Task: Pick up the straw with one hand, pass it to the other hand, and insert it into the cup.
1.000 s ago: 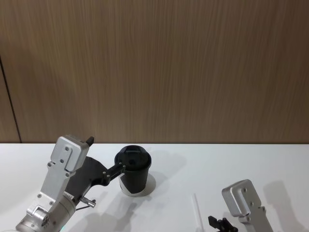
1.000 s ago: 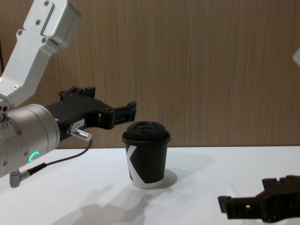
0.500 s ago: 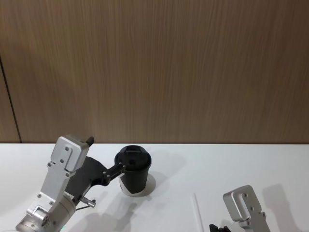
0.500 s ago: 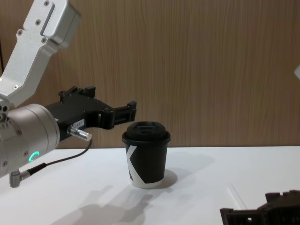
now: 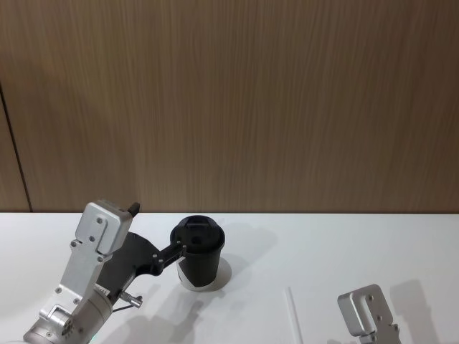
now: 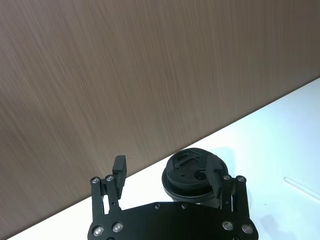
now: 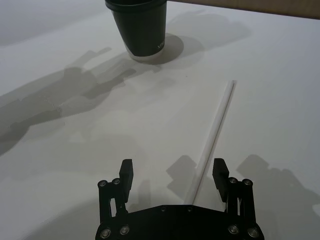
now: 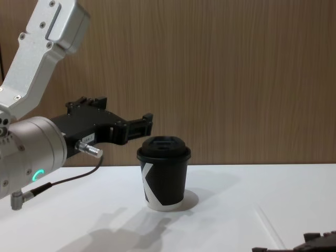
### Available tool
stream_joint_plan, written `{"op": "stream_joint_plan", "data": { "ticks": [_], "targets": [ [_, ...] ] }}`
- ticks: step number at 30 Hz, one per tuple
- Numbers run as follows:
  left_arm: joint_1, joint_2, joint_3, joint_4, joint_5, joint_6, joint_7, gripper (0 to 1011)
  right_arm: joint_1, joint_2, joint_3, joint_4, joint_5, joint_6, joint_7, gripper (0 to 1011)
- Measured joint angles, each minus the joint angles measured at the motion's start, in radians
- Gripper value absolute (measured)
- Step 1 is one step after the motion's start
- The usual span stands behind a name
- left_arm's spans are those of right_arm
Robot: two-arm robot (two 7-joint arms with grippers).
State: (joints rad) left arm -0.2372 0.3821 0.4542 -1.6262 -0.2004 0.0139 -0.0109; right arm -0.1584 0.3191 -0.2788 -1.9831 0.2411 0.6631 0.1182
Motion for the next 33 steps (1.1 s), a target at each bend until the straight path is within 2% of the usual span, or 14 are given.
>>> {"op": "stream_joint_plan", "data": {
  "ticks": [33],
  "targets": [
    [0.0, 0.0, 0.0, 0.0, 0.0, 0.0, 0.0, 1003, 0.0, -0.005, 0.025, 0.052, -0.004, -0.025, 0.051, 1001]
  ]
}}
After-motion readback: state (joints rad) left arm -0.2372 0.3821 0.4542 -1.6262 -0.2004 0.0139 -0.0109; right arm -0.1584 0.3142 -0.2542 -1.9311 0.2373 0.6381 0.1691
